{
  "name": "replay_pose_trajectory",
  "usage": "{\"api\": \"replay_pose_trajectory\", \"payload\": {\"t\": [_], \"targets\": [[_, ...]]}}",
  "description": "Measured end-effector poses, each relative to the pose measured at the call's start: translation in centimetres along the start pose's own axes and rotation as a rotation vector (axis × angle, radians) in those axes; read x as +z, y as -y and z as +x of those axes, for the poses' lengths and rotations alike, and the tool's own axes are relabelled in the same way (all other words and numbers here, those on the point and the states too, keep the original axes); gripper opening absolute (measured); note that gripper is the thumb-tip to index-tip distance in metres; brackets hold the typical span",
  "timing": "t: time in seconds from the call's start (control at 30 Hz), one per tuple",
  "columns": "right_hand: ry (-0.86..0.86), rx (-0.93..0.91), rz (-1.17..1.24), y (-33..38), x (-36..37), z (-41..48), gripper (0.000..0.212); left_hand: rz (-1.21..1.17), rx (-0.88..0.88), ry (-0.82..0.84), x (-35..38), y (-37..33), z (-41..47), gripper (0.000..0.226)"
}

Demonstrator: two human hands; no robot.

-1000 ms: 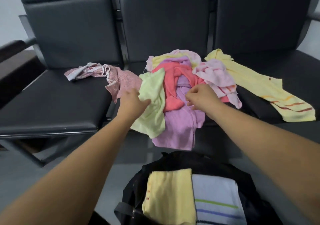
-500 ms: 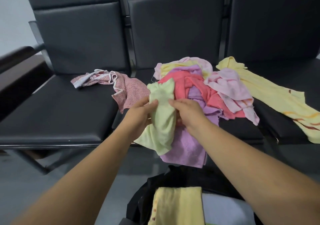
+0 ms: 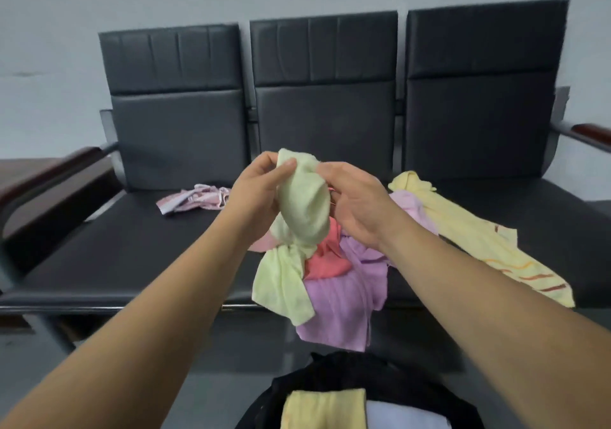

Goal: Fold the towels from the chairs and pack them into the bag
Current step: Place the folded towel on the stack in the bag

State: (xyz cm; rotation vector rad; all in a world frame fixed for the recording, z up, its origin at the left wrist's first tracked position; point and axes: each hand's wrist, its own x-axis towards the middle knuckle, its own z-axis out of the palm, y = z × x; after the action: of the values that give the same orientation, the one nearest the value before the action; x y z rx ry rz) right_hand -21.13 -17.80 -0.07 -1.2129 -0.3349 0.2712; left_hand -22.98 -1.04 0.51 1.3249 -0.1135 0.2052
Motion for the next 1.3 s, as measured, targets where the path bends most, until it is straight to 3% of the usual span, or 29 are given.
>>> {"api": "replay_pose_trajectory", "payload": {"t": [0.07, 0.17, 0.27, 0.4, 0.53, 0.7, 0.8, 0.87, 0.93, 1.03, 1.07, 1.2, 1.3], "targets": [[0.061, -0.101, -0.169, 2.2, 0.7, -1.1, 0.036, 0.019, 0.02, 0.004, 1.4, -3.2, -0.1, 0.012], [-0.084, -0.246, -0.467, 5.5, 1.5, -2.0, 0.026, 0.052, 0.071, 0.103, 3.2, -7.3, -0.6, 0.009], [-0.135, -0.266, -0.41, 9.7, 1.9, -3.5, 0.012, 0.138, 0.161, 0.155, 4.6, -10.7, -1.5, 0.016], [-0.077, -0.247, -0.417, 14.5, 2.3, -5.6, 0.01, 0.184, 0.175, 0.078, 6.0, -14.1, -2.1, 0.006], [-0.065, -0.213, -0.347, 17.4, 2.5, -7.3, 0.007, 0.153, 0.161, 0.01, 6.8, -16.2, -2.5, 0.019], [-0.127, -0.007, -0.163, 19.3, 1.9, -8.6, 0.028, 0.532, 0.211, 0.254, 6.7, -17.3, -4.1, 0.017], [-0.182, 0.106, -0.121, 20.0, 0.5, -8.8, 0.032, 1.062, 0.344, 0.213, 6.2, -17.8, -4.8, 0.021], [-0.2, 0.146, -0.166, 20.1, -0.3, -9.0, 0.029, 1.215, 0.38, 0.193, 6.2, -17.7, -5.2, 0.021], [-0.188, 0.188, -0.227, 19.7, -0.8, -9.3, 0.024, 1.019, 0.276, 0.276, 6.5, -16.9, -5.7, 0.029], [-0.095, 0.24, -0.265, 19.2, -0.6, -9.8, 0.025, 0.73, 0.14, 0.518, 7.8, -14.4, -6.3, 0.068], [-0.06, 0.245, -0.251, 19.0, -0.5, -9.9, 0.03, 0.679, 0.125, 0.567, 8.4, -13.5, -6.4, 0.07], [-0.018, 0.234, -0.114, 19.1, -0.5, -10.0, 0.028, 0.629, 0.205, 0.356, 10.1, -12.4, -7.2, 0.025], [-0.133, 0.078, -0.204, 18.5, -1.0, -10.2, 0.034, 0.575, 0.175, 0.197, 10.3, -12.5, -7.1, 0.026]]}}
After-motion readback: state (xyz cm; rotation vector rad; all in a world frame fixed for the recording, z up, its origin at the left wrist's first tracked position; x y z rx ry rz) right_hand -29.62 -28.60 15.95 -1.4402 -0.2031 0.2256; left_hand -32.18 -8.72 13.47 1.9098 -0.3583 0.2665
